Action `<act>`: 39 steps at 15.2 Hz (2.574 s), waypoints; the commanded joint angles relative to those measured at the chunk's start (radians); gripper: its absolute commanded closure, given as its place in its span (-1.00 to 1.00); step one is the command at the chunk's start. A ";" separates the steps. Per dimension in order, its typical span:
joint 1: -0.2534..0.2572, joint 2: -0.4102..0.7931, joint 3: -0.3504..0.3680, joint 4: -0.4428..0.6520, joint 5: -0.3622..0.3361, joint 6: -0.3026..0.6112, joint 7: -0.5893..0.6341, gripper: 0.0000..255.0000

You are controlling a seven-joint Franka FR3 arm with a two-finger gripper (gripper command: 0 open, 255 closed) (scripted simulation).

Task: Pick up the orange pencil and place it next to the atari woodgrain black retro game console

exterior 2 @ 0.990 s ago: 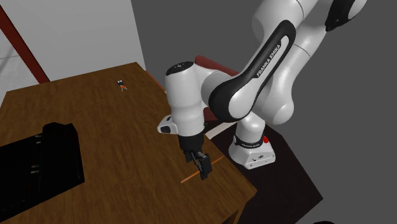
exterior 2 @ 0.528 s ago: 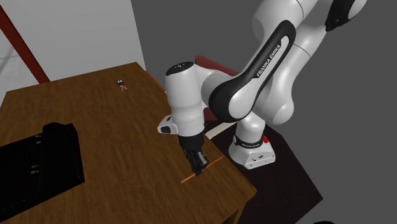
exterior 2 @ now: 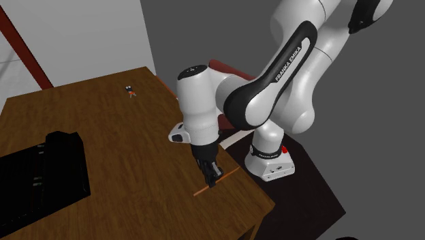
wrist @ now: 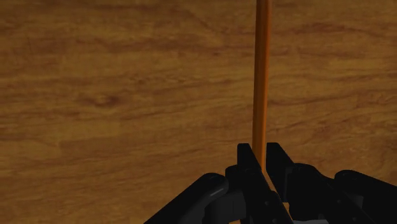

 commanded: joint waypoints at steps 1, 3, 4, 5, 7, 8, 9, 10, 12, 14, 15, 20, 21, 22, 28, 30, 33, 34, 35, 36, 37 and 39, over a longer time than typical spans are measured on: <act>-0.004 -0.017 0.000 0.011 -0.007 -0.029 0.008 1.00; -0.008 -0.039 0.000 0.027 -0.015 -0.067 0.017 1.00; -0.010 -0.049 -0.001 0.036 -0.019 -0.085 0.021 1.00; -0.012 -0.059 -0.001 0.044 -0.023 -0.103 0.026 1.00; -0.016 -0.076 -0.002 0.063 -0.030 -0.138 0.034 1.00; -0.018 -0.085 -0.003 0.072 -0.034 -0.155 0.038 1.00; -0.019 -0.092 -0.003 0.082 -0.037 -0.172 0.042 1.00; -0.020 -0.099 -0.004 0.091 -0.040 -0.189 0.046 1.00; -0.023 -0.112 -0.005 0.112 -0.046 -0.221 0.053 1.00; -0.025 -0.123 -0.007 0.133 -0.051 -0.253 0.060 1.00; -0.026 -0.128 -0.008 0.144 -0.053 -0.268 0.064 1.00; -0.030 -0.147 -0.012 0.201 -0.065 -0.343 0.080 1.00; -0.031 -0.150 -0.013 0.213 -0.067 -0.357 0.083 1.00; -0.031 -0.152 -0.014 0.225 -0.068 -0.371 0.086 1.00; -0.034 -0.160 -0.019 0.300 -0.078 -0.453 0.104 1.00; -0.034 -0.160 -0.021 0.327 -0.081 -0.479 0.110 1.00; -0.055 -0.109 -0.061 0.370 -0.112 -0.481 0.067 1.00; -0.065 -0.082 -0.080 0.387 -0.125 -0.476 0.045 1.00; -0.073 -0.055 -0.099 0.405 -0.138 -0.471 0.023 1.00; -0.081 -0.026 -0.117 0.425 -0.149 -0.467 0.002 1.00; -0.089 0.002 -0.136 0.445 -0.160 -0.463 -0.019 1.00; -0.101 0.061 -0.171 0.489 -0.178 -0.456 -0.061 1.00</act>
